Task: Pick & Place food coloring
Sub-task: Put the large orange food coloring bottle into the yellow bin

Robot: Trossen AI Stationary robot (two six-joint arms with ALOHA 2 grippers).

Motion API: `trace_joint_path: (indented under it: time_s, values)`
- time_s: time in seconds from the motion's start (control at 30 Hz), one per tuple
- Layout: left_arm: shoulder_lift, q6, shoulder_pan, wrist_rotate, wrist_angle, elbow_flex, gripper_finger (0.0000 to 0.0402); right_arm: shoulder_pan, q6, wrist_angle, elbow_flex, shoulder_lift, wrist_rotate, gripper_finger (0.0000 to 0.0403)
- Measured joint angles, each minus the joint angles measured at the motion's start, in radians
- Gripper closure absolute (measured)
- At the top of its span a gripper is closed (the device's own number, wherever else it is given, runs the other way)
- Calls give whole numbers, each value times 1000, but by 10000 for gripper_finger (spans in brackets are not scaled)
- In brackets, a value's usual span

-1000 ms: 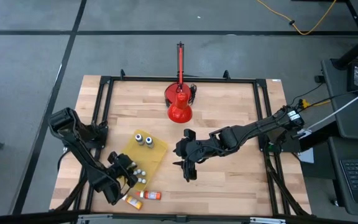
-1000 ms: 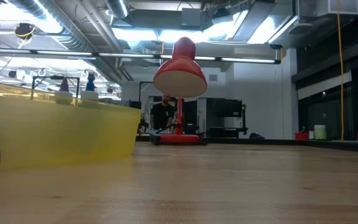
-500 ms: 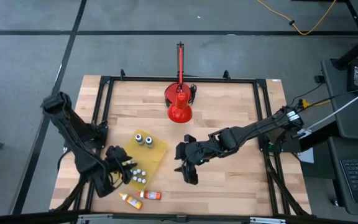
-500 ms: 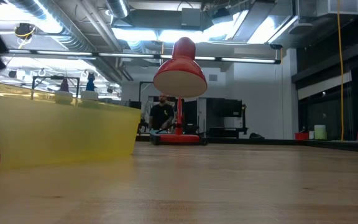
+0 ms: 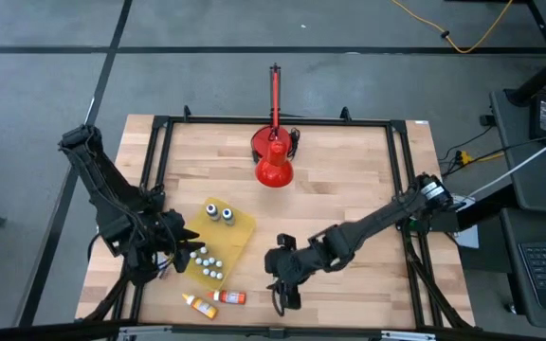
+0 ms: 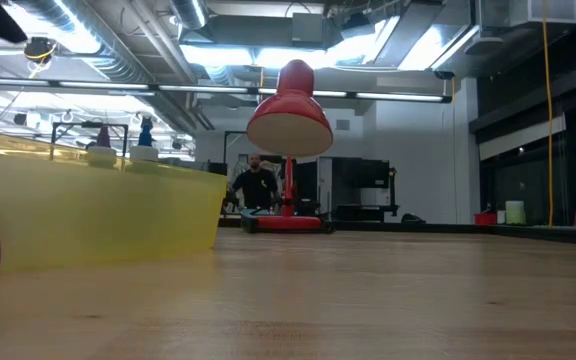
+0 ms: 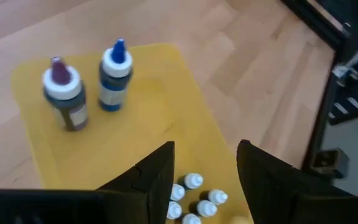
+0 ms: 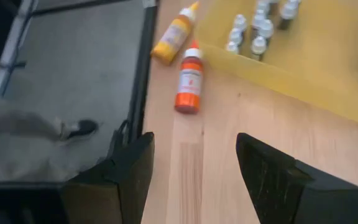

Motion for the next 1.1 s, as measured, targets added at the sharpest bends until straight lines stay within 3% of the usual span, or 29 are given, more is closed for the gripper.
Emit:
trace_joint_path:
  time_s: [0.2, 0.47, 0.77, 1.1]
  values:
    - [-34, 133, -1, 0, 99, 0, 238, 39, 77, 60, 0, 64, 58, 175]
    - [-44, 149, 0, -69, 153, 0, 244, 63, 103, 174, 7, 156, 82, 175]
    - [-44, 149, 3, -135, 173, 0, 249, 63, -49, 216, 153, 334, 112, 175]
    - [-44, 148, 3, -129, 175, 0, 251, 64, -60, 199, 314, 495, 212, 175]
